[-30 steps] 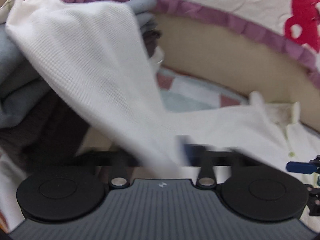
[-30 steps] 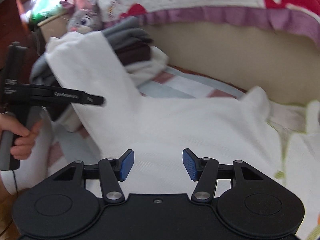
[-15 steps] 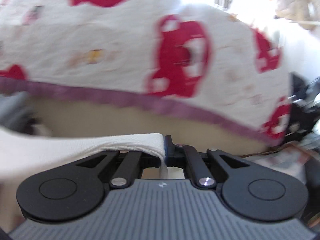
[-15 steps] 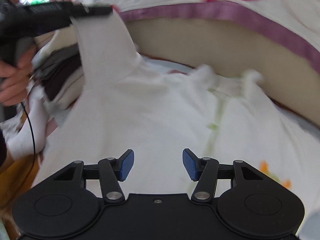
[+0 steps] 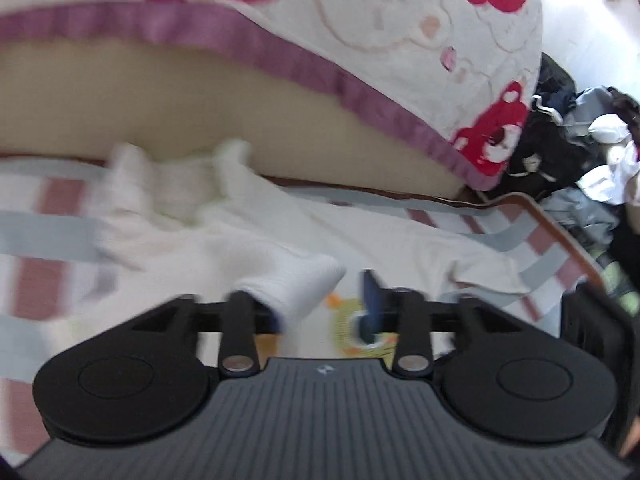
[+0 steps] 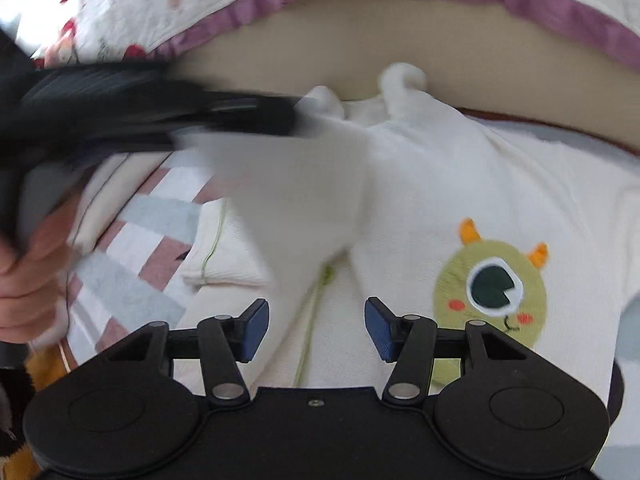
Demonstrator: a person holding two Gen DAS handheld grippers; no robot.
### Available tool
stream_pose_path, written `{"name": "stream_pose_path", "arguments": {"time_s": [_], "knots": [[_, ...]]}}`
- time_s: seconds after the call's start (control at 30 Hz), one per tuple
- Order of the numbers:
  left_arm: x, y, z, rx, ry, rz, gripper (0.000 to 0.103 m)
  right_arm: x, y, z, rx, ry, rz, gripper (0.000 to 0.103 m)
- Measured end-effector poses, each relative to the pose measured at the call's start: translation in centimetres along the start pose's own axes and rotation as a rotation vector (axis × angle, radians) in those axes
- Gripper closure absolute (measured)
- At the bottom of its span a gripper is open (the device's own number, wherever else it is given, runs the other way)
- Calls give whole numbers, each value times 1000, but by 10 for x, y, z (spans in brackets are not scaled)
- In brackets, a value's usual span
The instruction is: Fold clothes
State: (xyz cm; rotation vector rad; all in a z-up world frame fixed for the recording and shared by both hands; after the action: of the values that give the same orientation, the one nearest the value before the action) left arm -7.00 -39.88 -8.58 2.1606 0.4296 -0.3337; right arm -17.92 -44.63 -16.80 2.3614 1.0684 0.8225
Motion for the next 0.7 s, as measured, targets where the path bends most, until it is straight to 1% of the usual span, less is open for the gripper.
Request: {"name": "stream_pose_path", "arguments": {"time_s": [0.1, 0.17, 0.2, 0.23, 0.27, 0.3, 0.33, 0.37, 0.4, 0.43, 0.47, 0.53, 0.57, 0.6, 0.67, 0.7], "knots": [[37, -15, -19, 29, 71, -4, 56, 0, 7, 3, -18, 60, 98, 44], [57, -27, -24, 44, 117, -8, 58, 6, 14, 5, -48, 97, 143, 44], [67, -35, -25, 49, 127, -20, 58, 13, 16, 6, -55, 117, 150, 44], [75, -43, -27, 39, 123, -49, 61, 23, 16, 8, -44, 125, 130, 44], [82, -49, -29, 22, 106, -88, 70, 33, 16, 11, -27, 128, 100, 44], [86, -51, -30, 7, 89, -119, 77, 45, 14, 15, -6, 118, 37, 44], [90, -54, -32, -8, 73, -148, 88, 57, 11, 19, 15, 100, -41, 43], [94, -56, -33, -23, 57, -177, 89, 69, 8, 24, 37, 83, -119, 43], [98, -58, -34, -38, 41, -206, 89, 80, 6, 29, 51, 52, -201, 42], [101, -60, -35, -41, 51, -209, 89, 89, 4, 36, 56, -1, -295, 41], [103, -62, -35, -38, 73, -197, 89, 97, 2, 44, 59, -61, -393, 39], [107, -66, -35, -27, 124, -176, 89, 112, 1, 62, 58, -184, -595, 37], [109, -69, -35, -21, 149, -165, 89, 117, 2, 74, 51, -248, -701, 33], [112, -71, -36, -16, 175, -155, 88, 118, 2, 86, 55, -310, -789, 31], [117, -76, -36, -2, 214, -148, 83, 109, -3, 114, 121, -448, -940, 33], [120, -79, -36, 7, 225, -156, 82, 104, -4, 123, 142, -489, -965, 35]]}}
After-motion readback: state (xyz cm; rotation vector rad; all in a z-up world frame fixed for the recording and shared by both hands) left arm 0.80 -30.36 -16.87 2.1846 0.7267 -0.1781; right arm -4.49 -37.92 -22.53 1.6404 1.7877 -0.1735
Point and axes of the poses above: each gripper's, at about its wrist camera, not at the fingertips, and z roughly the way its jaws point, x to its left, y to its top, the point moved 10 cm from there along z, roughly the way its jaws point, and after that the axes turned 1 degree about -y, right-handed, at the moved point
